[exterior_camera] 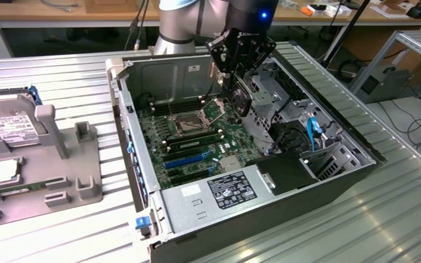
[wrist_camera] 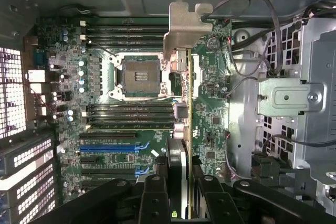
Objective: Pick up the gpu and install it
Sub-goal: 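Pick up the gpu and move the gpu toward the slot, then insert the gpu into the slot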
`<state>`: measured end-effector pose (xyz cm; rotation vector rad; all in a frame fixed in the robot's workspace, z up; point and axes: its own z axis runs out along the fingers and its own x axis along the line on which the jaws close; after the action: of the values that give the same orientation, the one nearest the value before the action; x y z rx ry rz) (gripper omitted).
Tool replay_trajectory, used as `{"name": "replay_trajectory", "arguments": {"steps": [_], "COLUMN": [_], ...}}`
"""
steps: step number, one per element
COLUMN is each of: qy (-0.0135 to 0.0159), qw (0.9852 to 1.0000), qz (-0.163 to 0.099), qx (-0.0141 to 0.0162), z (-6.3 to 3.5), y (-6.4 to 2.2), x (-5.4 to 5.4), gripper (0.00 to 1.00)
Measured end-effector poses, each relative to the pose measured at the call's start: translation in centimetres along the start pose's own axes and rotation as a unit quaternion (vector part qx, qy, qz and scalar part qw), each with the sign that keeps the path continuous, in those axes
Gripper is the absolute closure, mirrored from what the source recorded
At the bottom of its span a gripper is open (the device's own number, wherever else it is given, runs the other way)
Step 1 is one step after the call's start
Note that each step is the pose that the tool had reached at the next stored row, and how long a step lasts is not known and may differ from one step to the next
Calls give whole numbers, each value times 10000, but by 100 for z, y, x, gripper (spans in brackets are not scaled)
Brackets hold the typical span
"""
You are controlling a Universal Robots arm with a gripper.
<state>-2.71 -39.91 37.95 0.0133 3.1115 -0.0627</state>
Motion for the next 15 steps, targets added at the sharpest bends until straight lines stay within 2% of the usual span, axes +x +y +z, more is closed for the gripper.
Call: {"name": "replay_trajectory", "arguments": {"steps": [10, 15], "qy": [-1, -12], "qw": [10000, 9996], "qz": [-21, -294], "qx": [-1, -9], "z": [1, 0], "y": [0, 0], "x": [0, 0], "gripper": [73, 73]}}
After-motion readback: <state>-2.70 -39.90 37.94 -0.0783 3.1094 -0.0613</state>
